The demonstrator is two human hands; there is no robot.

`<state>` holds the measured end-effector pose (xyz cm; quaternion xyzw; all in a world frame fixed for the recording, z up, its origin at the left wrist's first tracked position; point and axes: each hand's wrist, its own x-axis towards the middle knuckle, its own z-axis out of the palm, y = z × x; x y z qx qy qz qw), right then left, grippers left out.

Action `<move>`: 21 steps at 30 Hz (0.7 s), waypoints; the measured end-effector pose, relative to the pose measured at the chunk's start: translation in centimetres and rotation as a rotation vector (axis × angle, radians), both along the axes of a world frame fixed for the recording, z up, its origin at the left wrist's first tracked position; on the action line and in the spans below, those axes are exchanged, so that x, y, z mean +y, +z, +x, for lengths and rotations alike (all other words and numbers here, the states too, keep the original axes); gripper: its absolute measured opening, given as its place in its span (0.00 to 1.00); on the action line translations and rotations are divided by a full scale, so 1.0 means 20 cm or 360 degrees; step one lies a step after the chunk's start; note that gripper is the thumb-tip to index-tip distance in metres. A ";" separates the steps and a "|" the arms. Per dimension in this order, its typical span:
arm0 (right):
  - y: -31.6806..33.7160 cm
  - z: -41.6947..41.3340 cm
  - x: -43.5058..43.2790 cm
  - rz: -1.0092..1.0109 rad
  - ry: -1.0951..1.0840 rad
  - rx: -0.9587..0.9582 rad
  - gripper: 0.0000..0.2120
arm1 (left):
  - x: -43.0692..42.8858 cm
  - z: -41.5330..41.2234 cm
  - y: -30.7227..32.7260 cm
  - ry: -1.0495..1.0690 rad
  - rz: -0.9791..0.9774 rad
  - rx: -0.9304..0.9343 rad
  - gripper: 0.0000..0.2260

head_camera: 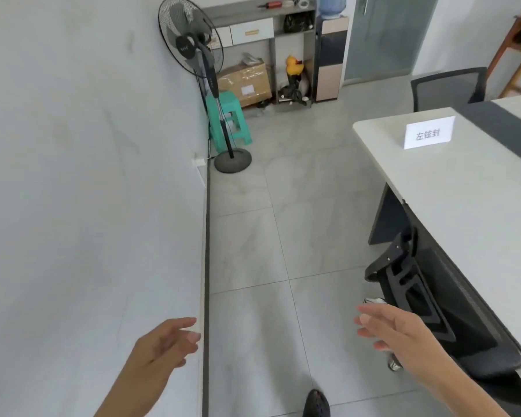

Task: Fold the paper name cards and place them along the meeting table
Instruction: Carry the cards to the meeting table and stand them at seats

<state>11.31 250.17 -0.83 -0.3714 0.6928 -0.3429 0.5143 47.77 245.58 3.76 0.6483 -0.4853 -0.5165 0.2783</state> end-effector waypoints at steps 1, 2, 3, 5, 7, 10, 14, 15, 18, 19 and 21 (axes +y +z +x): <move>0.02 -0.02 -0.14 -0.0018 0.0035 0.0007 0.08 | -0.11 -0.03 0.02 0.0014 -0.0022 0.0002 0.08; 0.04 -0.03 -0.28 -0.0032 0.0078 0.0023 0.08 | -0.20 -0.06 0.02 0.0029 -0.0028 0.0001 0.08; 0.06 -0.03 -0.40 -0.0046 0.0127 0.0032 0.08 | -0.29 -0.08 0.03 0.0044 -0.0022 0.0013 0.08; 0.10 -0.04 -0.64 -0.0076 0.0181 0.0017 0.08 | -0.47 -0.13 0.03 0.0041 0.0001 0.0059 0.07; 0.10 -0.06 -0.85 -0.0077 0.0189 0.0001 0.08 | -0.66 -0.16 0.01 0.0013 0.0068 0.0081 0.12; 0.05 -0.11 -1.16 -0.0032 0.0158 0.0001 0.08 | -1.01 -0.17 -0.07 0.0017 0.0134 0.0070 0.12; -0.03 -0.18 -1.53 0.0017 -0.0045 0.0009 0.08 | -1.59 -0.18 -0.15 0.0025 0.0106 0.0041 0.08; -0.04 -0.20 -1.62 0.0023 -0.0124 0.0005 0.08 | -1.75 -0.19 -0.15 0.0012 0.0093 0.0026 0.08; -0.01 -0.26 -1.88 0.0009 -0.0351 -0.0026 0.08 | -2.22 -0.28 -0.08 -0.0094 0.0041 0.0024 0.07; 0.02 -0.28 -1.97 -0.0012 -0.0434 -0.0035 0.08 | -2.38 -0.33 -0.06 -0.0133 0.0021 0.0034 0.07; 0.04 -0.34 -2.11 -0.0066 -0.0611 -0.0026 0.08 | -2.67 -0.45 -0.02 -0.0229 -0.0008 0.0040 0.07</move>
